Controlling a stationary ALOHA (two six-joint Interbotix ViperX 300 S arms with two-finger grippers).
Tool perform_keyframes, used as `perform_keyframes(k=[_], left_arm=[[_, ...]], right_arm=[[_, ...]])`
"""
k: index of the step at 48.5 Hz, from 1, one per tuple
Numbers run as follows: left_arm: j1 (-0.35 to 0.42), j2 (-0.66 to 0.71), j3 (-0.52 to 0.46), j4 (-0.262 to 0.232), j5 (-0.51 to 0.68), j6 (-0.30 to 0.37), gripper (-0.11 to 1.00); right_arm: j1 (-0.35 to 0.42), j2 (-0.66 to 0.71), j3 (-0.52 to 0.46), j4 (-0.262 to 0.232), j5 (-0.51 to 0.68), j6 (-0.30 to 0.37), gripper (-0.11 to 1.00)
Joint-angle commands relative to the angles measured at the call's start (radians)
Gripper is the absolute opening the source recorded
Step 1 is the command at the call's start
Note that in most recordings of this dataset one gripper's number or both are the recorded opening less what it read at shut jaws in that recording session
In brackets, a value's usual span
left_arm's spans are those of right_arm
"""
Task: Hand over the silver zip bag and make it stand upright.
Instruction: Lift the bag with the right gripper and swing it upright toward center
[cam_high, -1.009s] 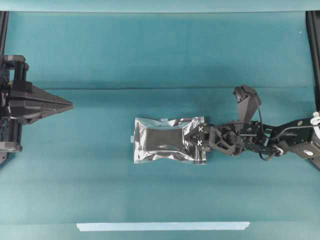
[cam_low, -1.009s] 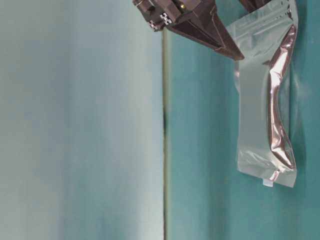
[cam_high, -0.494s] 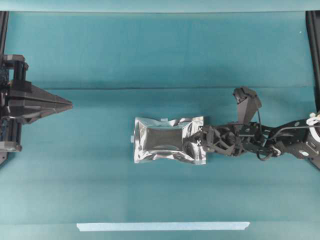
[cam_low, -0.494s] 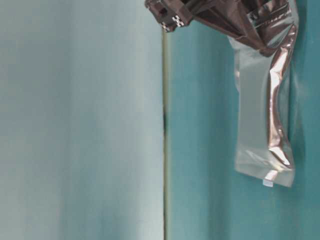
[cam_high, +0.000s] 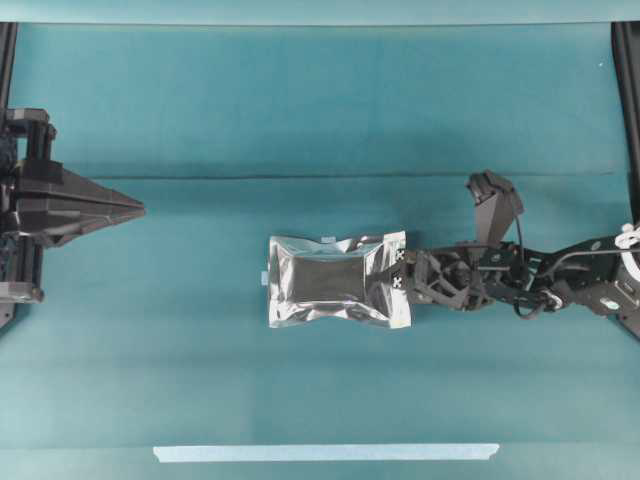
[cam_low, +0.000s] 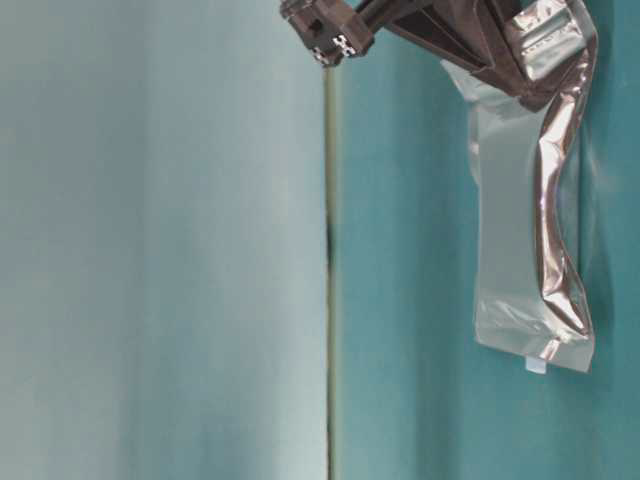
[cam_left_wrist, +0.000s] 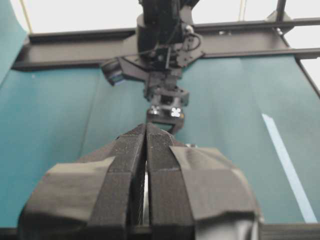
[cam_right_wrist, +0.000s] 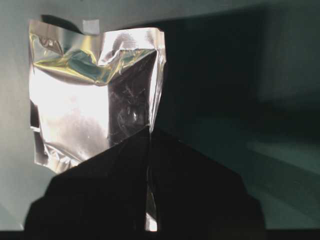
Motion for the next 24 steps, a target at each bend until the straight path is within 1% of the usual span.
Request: perform_keyframes(k=[1,5,10,17,24], left_arm=[[0.000,0.003,-0.012,0.002,-0.003,-0.002,-0.01],[-0.003,0.003,-0.012,0.002,-0.003,-0.003,-0.01],[-0.003,-0.002,-0.012,0.002,-0.003,-0.005,-0.01],[-0.006,-0.008,-0.009,0.002,-0.002,-0.023,-0.01],[-0.005,-0.009,0.018,0.002,-0.003,-0.095,-0.01]], right_arm=[[-0.012,-0.034,-0.017,-0.025,0.005,-0.034,0.02],[-0.031,-0.077,-0.041,-0.054,0.058,-0.091,0.02],[-0.072,-0.133,-0.091,-0.092,0.196,-0.186,0.02],[-0.141,-0.209,-0.189,-0.150,0.477,-0.348,0.02],[-0.215,-0.255,-0.316,-0.189,0.756,-0.499,0.02]])
